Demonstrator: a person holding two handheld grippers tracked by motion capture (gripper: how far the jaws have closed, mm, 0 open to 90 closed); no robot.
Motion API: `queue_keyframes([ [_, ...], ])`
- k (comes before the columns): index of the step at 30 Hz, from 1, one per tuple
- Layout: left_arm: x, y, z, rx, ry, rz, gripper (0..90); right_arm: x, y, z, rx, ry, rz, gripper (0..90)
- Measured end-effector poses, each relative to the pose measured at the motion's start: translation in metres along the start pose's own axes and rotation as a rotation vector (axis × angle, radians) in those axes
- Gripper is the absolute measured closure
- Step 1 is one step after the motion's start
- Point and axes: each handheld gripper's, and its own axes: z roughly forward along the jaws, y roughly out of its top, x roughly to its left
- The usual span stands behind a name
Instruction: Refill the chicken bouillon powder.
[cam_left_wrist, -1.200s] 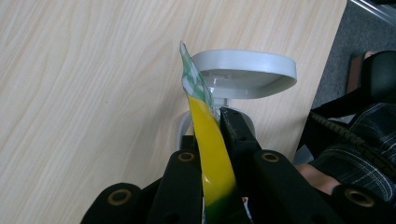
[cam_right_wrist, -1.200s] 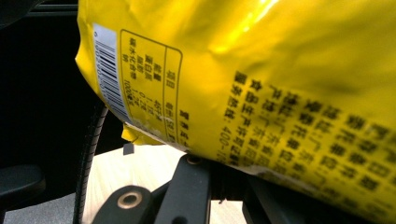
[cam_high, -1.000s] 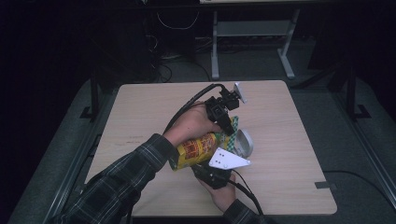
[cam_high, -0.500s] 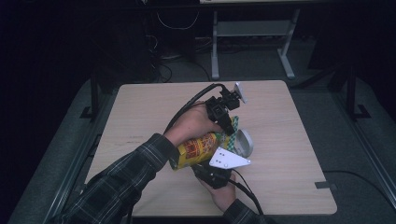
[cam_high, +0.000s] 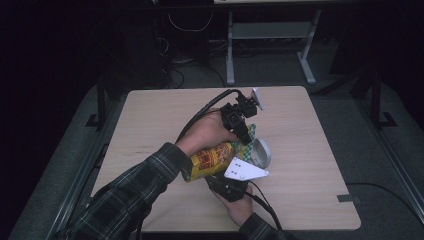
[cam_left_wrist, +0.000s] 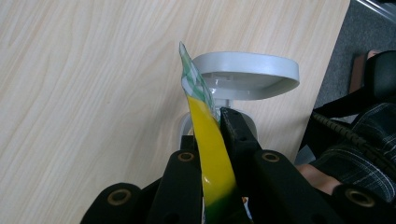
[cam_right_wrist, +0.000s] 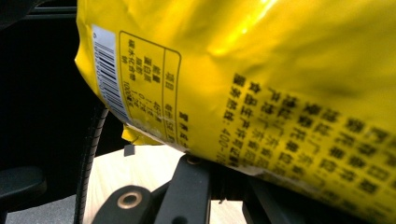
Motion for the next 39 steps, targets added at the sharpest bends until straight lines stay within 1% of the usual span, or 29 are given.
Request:
queue_keyframes([
  [16, 0.0000, 0.0000, -0.0001, -0.003, 0.005, -0.003, 83.9, -0.0002, 0.0001, 0.0001, 0.000, 0.003, 0.002, 90.0],
  [24, 0.0001, 0.0007, -0.0002, -0.004, 0.007, 0.006, 83.2, -0.0010, 0.0004, -0.0002, -0.002, 0.003, 0.002, 90.0],
  [39, 0.0004, 0.0018, 0.0017, -0.002, 0.006, -0.002, 82.6, -0.0024, 0.0003, -0.0007, -0.004, 0.006, 0.002, 90.0],
])
